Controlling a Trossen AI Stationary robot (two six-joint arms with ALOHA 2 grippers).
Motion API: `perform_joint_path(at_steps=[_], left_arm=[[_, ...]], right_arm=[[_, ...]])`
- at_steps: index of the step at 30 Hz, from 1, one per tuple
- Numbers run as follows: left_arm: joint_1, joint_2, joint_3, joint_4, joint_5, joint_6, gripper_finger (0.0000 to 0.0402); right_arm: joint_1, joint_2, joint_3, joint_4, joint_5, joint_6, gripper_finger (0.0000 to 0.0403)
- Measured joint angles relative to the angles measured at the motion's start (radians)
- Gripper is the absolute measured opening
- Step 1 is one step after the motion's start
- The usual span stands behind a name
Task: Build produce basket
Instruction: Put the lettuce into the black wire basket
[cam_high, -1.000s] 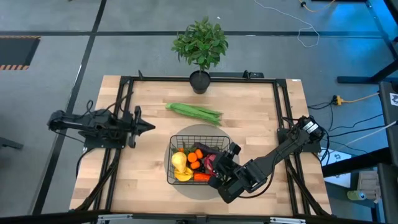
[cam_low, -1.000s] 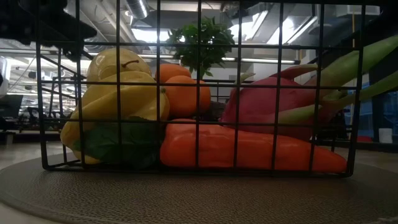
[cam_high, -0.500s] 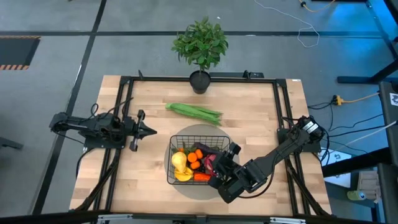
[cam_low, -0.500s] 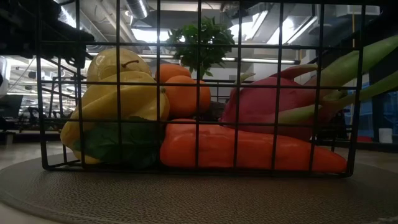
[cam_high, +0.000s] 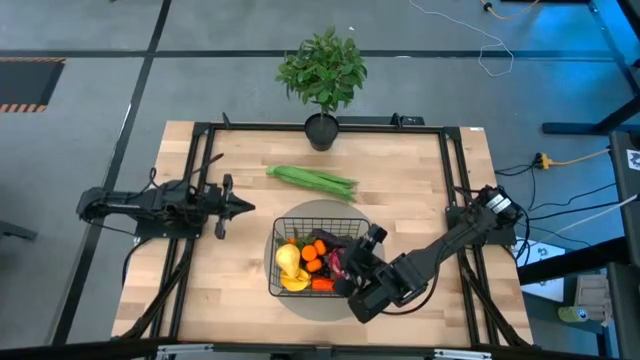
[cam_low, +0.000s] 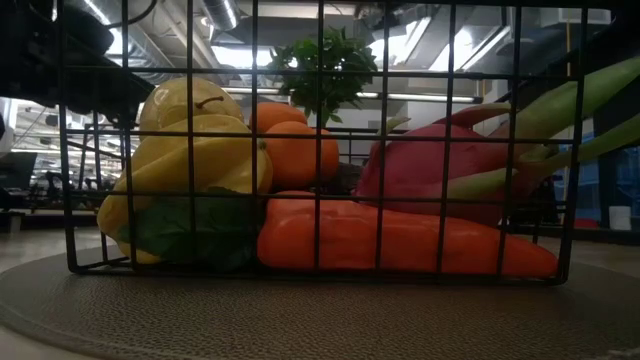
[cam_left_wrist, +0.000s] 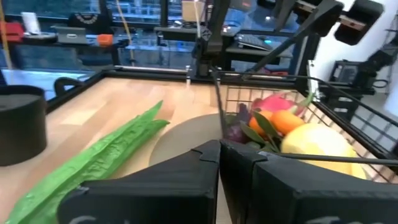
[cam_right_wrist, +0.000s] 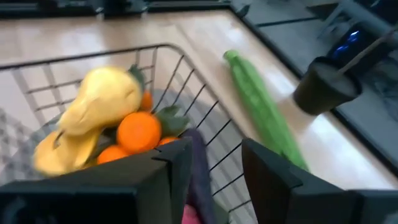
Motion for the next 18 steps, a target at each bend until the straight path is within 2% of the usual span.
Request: perform_joint_path(at_steps=[4, 10, 18], left_arm=[[0.030, 0.000, 0.000, 0.000, -0.003, -0.023, 0.0003], [0.039, 0.000, 0.000, 0.000, -0.003, -0.021, 0.0001], [0.039, 0.000, 0.000, -0.001, -0.003, -0.021, 0.0016]], right_arm=[[-0.034, 0.000, 0.000, 0.000, 0.028, -0.028, 0.0136], [-0.130, 0.001, 0.005, 0.000, 0.007, -0.155, 0.0136], [-0.270, 0.002, 0.137, 0.006, 0.022, -0.320, 0.0136]])
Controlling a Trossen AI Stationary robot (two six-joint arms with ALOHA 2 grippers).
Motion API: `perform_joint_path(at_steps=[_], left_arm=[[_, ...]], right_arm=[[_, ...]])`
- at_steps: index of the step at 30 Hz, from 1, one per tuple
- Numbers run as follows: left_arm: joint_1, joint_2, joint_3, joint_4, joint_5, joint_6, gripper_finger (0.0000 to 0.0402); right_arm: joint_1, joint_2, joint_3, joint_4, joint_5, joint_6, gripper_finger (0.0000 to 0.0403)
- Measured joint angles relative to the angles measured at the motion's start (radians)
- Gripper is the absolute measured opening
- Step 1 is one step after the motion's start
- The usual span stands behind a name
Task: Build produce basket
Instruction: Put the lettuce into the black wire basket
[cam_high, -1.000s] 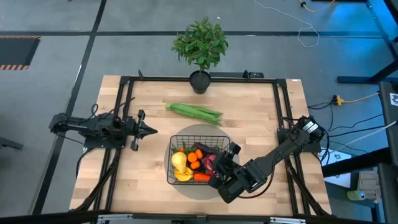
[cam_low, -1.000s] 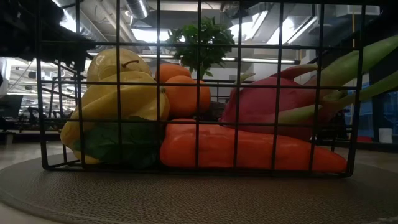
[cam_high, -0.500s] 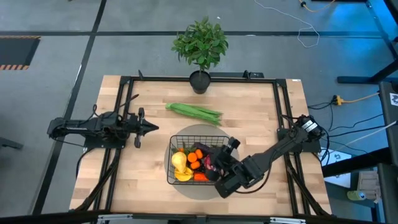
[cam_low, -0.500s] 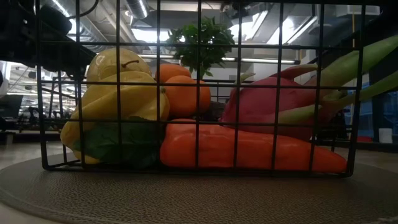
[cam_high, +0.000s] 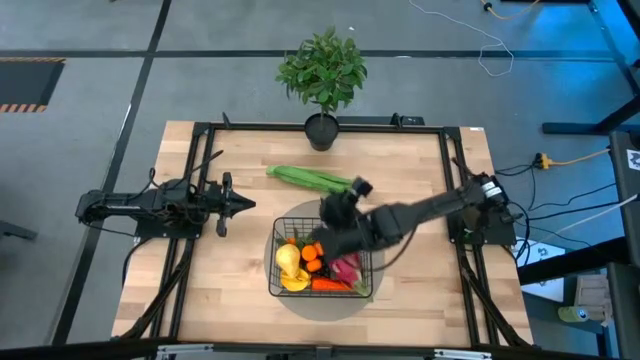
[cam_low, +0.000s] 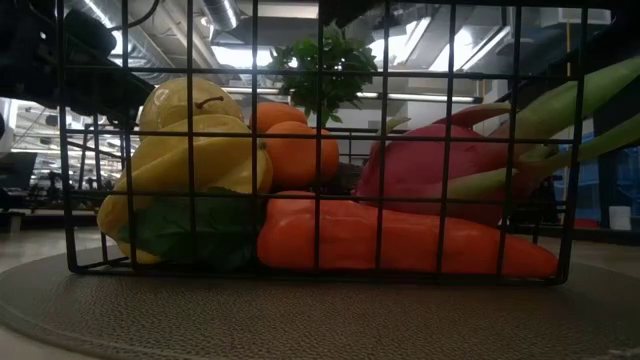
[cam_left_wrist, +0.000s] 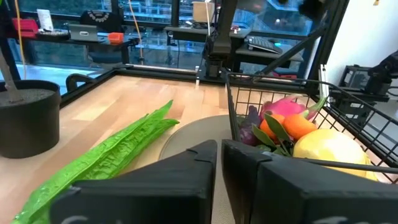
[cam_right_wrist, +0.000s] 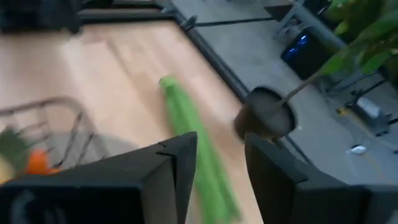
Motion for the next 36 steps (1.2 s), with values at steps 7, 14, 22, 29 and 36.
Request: perform_joint_path(at_steps=[7, 14, 22, 29, 36], left_arm=[[0.000, 0.000, 0.000, 0.000, 0.000, 0.000, 0.0026], [0.000, 0.000, 0.000, 0.000, 0.000, 0.000, 0.0029], [0.000, 0.000, 0.000, 0.000, 0.000, 0.000, 0.0018], [-0.001, 0.000, 0.000, -0.001, 0.000, 0.000, 0.0007], [-0.001, 0.000, 0.000, -0.001, -0.001, 0.000, 0.0001]], right_arm=[[-0.118, 0.000, 0.131, 0.005, -0.025, -0.287, 0.0136], [-0.197, 0.000, 0.176, 0.107, -0.026, -0.432, 0.0136], [-0.329, 0.000, 0.176, 0.109, -0.052, -0.536, 0.0165], [-0.491, 0.018, 0.176, 0.126, -0.357, -0.491, 0.0229], [-0.597, 0.104, 0.175, 0.138, -0.837, -0.451, 0.0237]])
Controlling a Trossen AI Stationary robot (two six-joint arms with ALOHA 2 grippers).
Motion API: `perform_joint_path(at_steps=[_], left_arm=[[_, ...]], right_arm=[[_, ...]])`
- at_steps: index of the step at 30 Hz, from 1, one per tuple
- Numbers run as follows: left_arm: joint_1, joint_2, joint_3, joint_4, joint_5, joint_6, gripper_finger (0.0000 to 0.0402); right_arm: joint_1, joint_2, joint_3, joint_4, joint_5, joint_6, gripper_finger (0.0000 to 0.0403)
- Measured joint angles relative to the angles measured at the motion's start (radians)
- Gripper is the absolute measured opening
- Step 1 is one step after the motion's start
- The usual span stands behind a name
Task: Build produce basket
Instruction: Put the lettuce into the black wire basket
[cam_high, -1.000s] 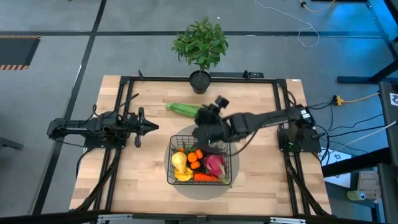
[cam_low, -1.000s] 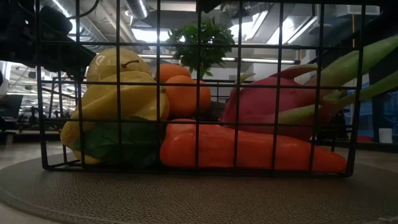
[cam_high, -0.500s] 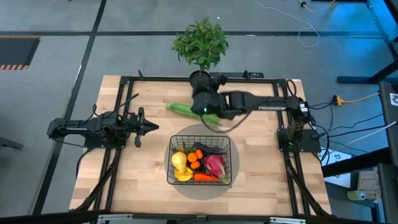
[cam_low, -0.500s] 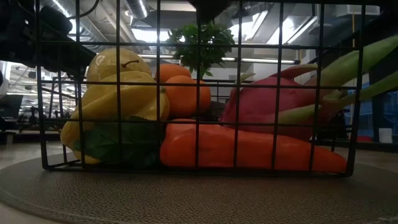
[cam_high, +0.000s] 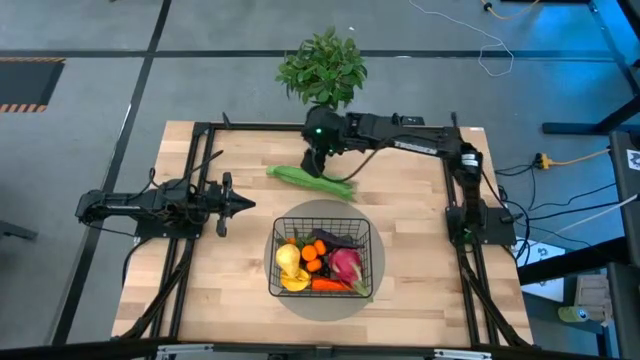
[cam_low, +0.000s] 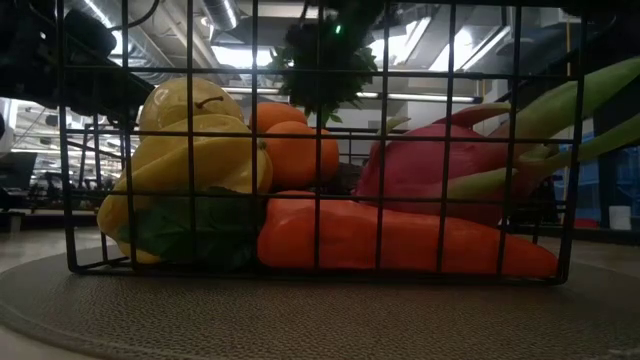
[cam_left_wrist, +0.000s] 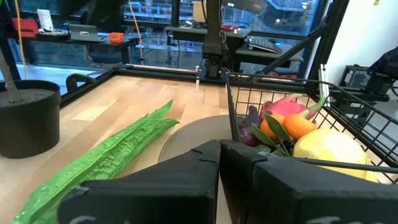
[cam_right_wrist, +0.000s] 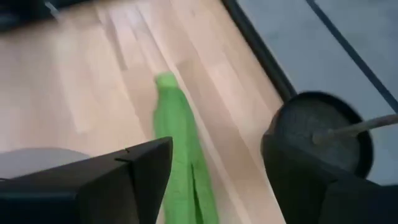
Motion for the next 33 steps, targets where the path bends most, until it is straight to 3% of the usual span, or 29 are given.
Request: perform_joint_path(at_steps=[15, 21, 33], left_arm=[[0.000, 0.000, 0.000, 0.000, 0.000, 0.000, 0.0027], [0.000, 0.000, 0.000, 0.000, 0.000, 0.000, 0.0031], [0.000, 0.000, 0.000, 0.000, 0.000, 0.000, 0.0012]], right_arm=[[-0.032, 0.235, 0.000, -0.009, -0.106, 0.077, 0.0237], [-0.032, 0.254, -0.001, -0.010, -0.178, 0.099, 0.0237], [-0.018, 0.263, -0.028, 0.002, -0.178, 0.007, 0.0237]])
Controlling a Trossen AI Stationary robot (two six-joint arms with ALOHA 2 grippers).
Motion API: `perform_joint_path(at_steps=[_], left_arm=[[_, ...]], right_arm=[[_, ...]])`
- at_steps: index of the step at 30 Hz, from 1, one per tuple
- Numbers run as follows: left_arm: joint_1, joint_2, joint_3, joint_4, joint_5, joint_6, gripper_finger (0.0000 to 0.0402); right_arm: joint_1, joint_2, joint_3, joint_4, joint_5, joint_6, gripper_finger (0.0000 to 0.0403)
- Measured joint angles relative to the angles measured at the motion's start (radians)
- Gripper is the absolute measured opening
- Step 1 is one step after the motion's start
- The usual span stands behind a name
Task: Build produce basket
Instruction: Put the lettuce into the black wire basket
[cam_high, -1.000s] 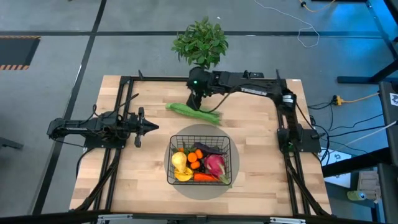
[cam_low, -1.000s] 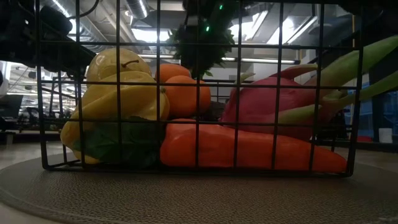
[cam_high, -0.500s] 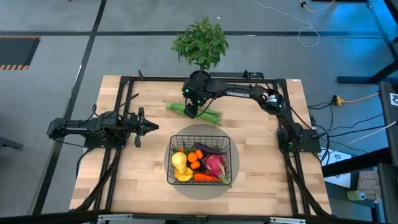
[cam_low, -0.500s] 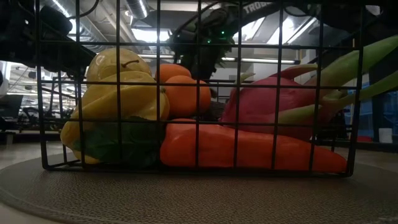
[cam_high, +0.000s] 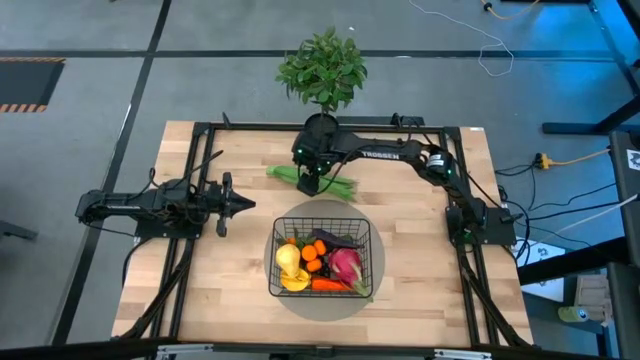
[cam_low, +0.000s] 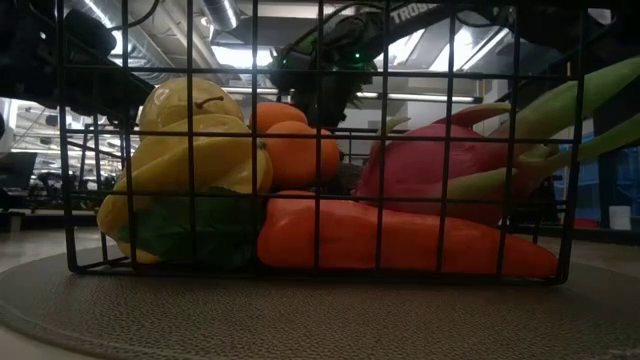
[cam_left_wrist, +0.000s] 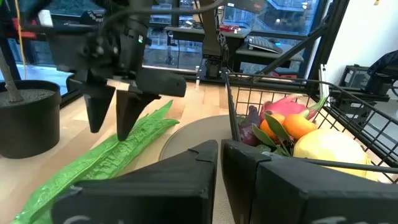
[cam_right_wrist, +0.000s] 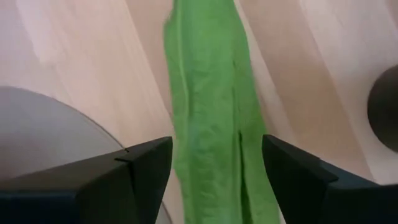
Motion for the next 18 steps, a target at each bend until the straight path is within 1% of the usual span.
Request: perform_joint_path(at_steps=[9, 15, 18], left_arm=[[0.000, 0.000, 0.000, 0.000, 0.000, 0.000, 0.0001], [0.000, 0.000, 0.000, 0.000, 0.000, 0.000, 0.0010], [0.000, 0.000, 0.000, 0.000, 0.000, 0.000, 0.0016]], right_arm=[[0.028, -0.002, -0.007, 0.022, 0.002, -0.002, 0.0237], [0.031, -0.002, -0.008, 0.003, 0.115, -0.036, 0.0237], [0.032, -0.002, -0.008, 0.005, 0.125, -0.038, 0.0237]])
